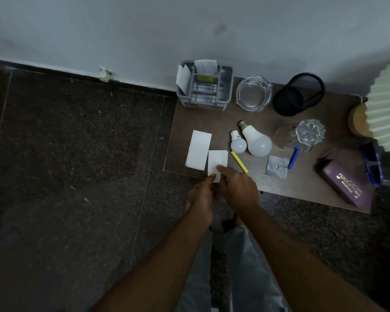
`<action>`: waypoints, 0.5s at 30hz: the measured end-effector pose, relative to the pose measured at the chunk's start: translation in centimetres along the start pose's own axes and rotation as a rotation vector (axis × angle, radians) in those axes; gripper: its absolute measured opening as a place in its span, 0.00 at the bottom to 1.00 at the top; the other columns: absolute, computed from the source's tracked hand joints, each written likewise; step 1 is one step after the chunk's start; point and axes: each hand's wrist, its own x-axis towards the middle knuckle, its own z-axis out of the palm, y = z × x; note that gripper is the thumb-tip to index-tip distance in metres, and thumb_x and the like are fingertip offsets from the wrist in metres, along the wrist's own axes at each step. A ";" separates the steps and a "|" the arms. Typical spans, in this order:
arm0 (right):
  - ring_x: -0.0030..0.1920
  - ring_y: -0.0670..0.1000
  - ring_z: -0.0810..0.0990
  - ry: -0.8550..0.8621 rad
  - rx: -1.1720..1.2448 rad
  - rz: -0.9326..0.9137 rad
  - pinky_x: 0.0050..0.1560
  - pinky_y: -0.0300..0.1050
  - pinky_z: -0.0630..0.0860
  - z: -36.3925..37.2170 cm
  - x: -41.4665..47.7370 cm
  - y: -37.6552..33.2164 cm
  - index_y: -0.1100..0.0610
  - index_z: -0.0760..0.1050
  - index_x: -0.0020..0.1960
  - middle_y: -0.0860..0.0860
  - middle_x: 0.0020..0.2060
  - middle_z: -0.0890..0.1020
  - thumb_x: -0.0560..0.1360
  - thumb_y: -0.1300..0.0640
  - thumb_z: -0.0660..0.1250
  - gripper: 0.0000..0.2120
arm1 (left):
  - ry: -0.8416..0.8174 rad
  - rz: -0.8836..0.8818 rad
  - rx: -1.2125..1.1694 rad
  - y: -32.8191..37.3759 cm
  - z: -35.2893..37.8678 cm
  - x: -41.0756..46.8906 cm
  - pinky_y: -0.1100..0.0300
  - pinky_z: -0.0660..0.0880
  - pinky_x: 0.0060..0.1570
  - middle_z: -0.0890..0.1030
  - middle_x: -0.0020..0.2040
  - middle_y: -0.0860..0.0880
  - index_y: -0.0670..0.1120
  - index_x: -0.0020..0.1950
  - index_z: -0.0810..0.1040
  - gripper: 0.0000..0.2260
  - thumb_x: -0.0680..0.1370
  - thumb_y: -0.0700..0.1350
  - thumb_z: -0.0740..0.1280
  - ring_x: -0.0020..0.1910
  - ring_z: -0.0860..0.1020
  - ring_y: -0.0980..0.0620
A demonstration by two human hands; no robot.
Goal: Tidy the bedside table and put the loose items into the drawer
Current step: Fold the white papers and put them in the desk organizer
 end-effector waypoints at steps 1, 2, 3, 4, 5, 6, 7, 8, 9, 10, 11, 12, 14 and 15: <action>0.44 0.54 0.85 0.002 0.005 -0.007 0.43 0.47 0.81 0.1 -0.1 0.0 0.51 0.77 0.69 0.53 0.51 0.86 0.81 0.59 0.63 0.17 | -0.010 -0.017 -0.020 0.0 0.1 0.1 0.55 0.83 0.41 0.88 0.48 0.43 0.41 0.55 0.85 0.16 0.74 0.50 0.77 0.46 0.88 0.46; 0.44 0.54 0.85 0.003 0.007 -0.013 0.43 0.46 0.80 0.2 -0.3 0.1 0.51 0.78 0.69 0.53 0.52 0.86 0.82 0.58 0.62 0.17 | -0.017 -0.027 -0.033 0.0 0.2 0.3 0.55 0.82 0.40 0.88 0.48 0.42 0.40 0.56 0.85 0.16 0.74 0.50 0.77 0.46 0.88 0.45; 0.45 0.54 0.85 0.005 0.006 -0.018 0.44 0.46 0.79 0.2 -0.3 0.1 0.51 0.78 0.68 0.53 0.52 0.86 0.82 0.58 0.62 0.16 | -0.020 -0.031 -0.041 0.0 0.2 0.3 0.55 0.82 0.40 0.88 0.49 0.41 0.39 0.56 0.85 0.16 0.75 0.49 0.76 0.46 0.88 0.45; 0.46 0.54 0.85 0.006 0.007 -0.019 0.44 0.45 0.79 0.3 -0.3 0.1 0.51 0.79 0.68 0.53 0.52 0.86 0.82 0.57 0.63 0.16 | -0.017 -0.032 -0.033 -0.1 0.1 0.3 0.55 0.82 0.40 0.88 0.50 0.42 0.39 0.56 0.84 0.15 0.76 0.48 0.75 0.46 0.87 0.45; 0.46 0.54 0.85 0.004 0.010 -0.020 0.45 0.45 0.79 0.3 -0.3 0.1 0.50 0.79 0.67 0.53 0.52 0.86 0.82 0.57 0.63 0.16 | -0.013 -0.035 -0.013 -0.2 0.0 0.4 0.55 0.81 0.40 0.87 0.50 0.43 0.39 0.56 0.84 0.14 0.77 0.48 0.74 0.44 0.87 0.47; 0.47 0.55 0.86 -0.001 0.018 -0.019 0.47 0.46 0.80 0.3 -0.3 0.1 0.50 0.79 0.67 0.53 0.52 0.87 0.82 0.56 0.64 0.15 | -0.007 -0.032 0.025 -0.2 -0.2 0.4 0.57 0.81 0.37 0.87 0.49 0.44 0.40 0.56 0.83 0.12 0.78 0.47 0.72 0.42 0.86 0.49; 0.48 0.55 0.86 -0.006 0.031 -0.018 0.48 0.47 0.81 0.3 -0.3 0.1 0.50 0.79 0.67 0.53 0.52 0.87 0.82 0.56 0.64 0.15 | 0.003 -0.025 0.065 -0.2 -0.3 0.2 0.59 0.80 0.33 0.86 0.46 0.45 0.40 0.54 0.83 0.09 0.79 0.46 0.71 0.38 0.86 0.51; 0.48 0.55 0.86 -0.003 0.049 -0.017 0.48 0.47 0.81 0.4 -0.4 0.1 0.51 0.80 0.66 0.53 0.52 0.87 0.81 0.56 0.65 0.14 | 0.025 -0.015 0.095 -0.3 -0.5 0.1 0.61 0.79 0.29 0.86 0.42 0.46 0.40 0.52 0.82 0.07 0.79 0.44 0.70 0.34 0.85 0.52; 0.47 0.54 0.86 0.015 0.073 -0.013 0.47 0.46 0.81 0.3 -0.4 0.2 0.52 0.81 0.64 0.52 0.51 0.87 0.81 0.56 0.66 0.13 | 0.042 0.003 0.107 -0.4 -0.6 -0.1 0.62 0.78 0.27 0.86 0.39 0.46 0.40 0.50 0.82 0.05 0.79 0.41 0.71 0.33 0.85 0.52; 0.46 0.54 0.86 0.044 0.103 -0.005 0.46 0.44 0.80 0.3 -0.4 0.4 0.53 0.81 0.62 0.52 0.50 0.87 0.80 0.56 0.67 0.12 | 0.038 0.031 0.107 -0.6 -0.7 -0.3 0.61 0.79 0.29 0.87 0.37 0.46 0.39 0.50 0.83 0.04 0.78 0.39 0.71 0.34 0.86 0.51; 0.45 0.53 0.85 0.073 0.133 0.006 0.45 0.43 0.79 0.2 -0.5 0.5 0.53 0.82 0.61 0.51 0.50 0.87 0.79 0.56 0.68 0.11 | 0.010 0.060 0.096 -0.8 -0.8 -0.6 0.59 0.81 0.33 0.88 0.38 0.46 0.39 0.51 0.83 0.04 0.78 0.38 0.71 0.37 0.87 0.49; 0.46 0.52 0.85 0.094 0.158 0.019 0.45 0.43 0.79 0.1 -0.5 0.5 0.53 0.81 0.60 0.51 0.50 0.87 0.79 0.56 0.68 0.11 | -0.030 0.083 0.083 -0.9 -0.9 -0.9 0.56 0.82 0.37 0.88 0.41 0.45 0.39 0.52 0.84 0.05 0.78 0.38 0.72 0.40 0.88 0.48; 0.48 0.51 0.84 0.121 0.204 0.040 0.48 0.47 0.81 -0.3 -0.6 0.6 0.53 0.80 0.60 0.50 0.53 0.85 0.79 0.53 0.68 0.11 | -0.105 0.128 0.059 -0.9 -1.2 -1.5 0.53 0.83 0.44 0.88 0.48 0.41 0.40 0.53 0.85 0.06 0.77 0.39 0.73 0.47 0.88 0.44; 0.50 0.50 0.83 0.139 0.235 0.052 0.50 0.47 0.81 -0.4 -0.6 0.6 0.53 0.79 0.61 0.50 0.55 0.83 0.79 0.52 0.69 0.12 | -0.135 0.151 0.050 -0.7 -1.3 -1.8 0.52 0.83 0.46 0.88 0.50 0.40 0.41 0.53 0.86 0.06 0.77 0.39 0.73 0.50 0.87 0.42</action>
